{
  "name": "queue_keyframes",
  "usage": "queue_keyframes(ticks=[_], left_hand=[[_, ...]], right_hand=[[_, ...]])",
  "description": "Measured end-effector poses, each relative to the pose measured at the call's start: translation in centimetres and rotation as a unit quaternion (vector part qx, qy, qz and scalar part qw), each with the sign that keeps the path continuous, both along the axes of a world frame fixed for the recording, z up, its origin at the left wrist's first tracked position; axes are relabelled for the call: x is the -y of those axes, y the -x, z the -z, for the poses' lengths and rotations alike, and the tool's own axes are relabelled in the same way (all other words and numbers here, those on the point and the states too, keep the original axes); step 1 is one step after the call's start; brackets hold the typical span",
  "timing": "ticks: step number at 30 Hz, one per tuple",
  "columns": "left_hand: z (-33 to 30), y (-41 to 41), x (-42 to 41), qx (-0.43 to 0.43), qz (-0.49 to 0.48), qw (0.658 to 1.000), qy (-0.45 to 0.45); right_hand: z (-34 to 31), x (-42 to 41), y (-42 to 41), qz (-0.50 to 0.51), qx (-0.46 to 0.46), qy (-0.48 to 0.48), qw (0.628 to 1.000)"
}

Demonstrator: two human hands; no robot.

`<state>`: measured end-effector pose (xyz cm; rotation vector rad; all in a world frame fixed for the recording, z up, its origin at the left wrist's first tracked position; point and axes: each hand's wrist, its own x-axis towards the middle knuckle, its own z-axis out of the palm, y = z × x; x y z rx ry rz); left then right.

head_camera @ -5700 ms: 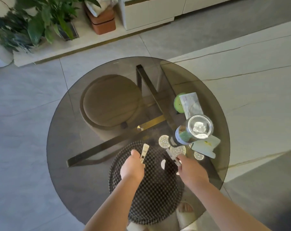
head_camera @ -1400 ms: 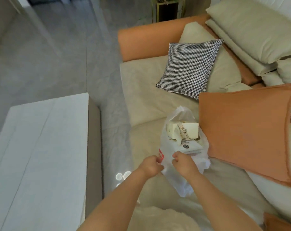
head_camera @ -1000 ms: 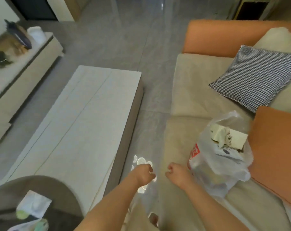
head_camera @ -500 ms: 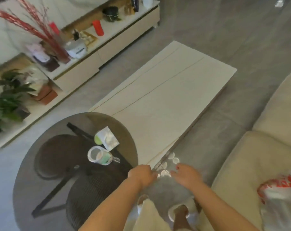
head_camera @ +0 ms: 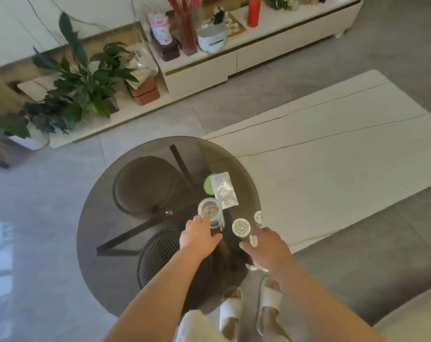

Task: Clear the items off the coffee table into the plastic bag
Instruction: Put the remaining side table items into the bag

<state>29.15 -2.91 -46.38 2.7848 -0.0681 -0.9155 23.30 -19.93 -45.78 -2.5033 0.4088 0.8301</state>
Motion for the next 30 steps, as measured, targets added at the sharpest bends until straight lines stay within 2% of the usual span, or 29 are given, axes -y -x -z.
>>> queue_keyframes(ticks=[7, 12, 18, 22, 26, 30], left_hand=[[4.0, -5.4, -1.0, -0.018, -0.053, 0.998, 0.018], [8.8, -7.7, -1.0, -0.035, 0.015, 0.999, -0.025], [13.1, -9.9, -0.2, -0.037, 0.097, 0.994, -0.016], [14.2, -11.5, 0.0, 0.009, 0.041, 0.998, 0.039], [14.4, -13.4, -1.4, 0.040, -0.015, 0.998, 0.036], [14.8, -15.5, -3.0, 0.035, -0.023, 0.999, 0.033]], right_hand=[[3.5, -1.5, -6.9, -0.063, 0.003, 0.009, 0.998], [8.5, -1.1, -11.5, -0.099, -0.005, 0.035, 0.994], [16.0, -0.3, -16.1, -0.121, -0.022, 0.049, 0.991], [19.6, -0.6, -17.7, -0.128, -0.019, 0.043, 0.991], [22.2, -0.9, -19.3, -0.117, -0.009, 0.040, 0.992], [24.3, -1.5, -22.4, -0.122, 0.045, 0.064, 0.989]])
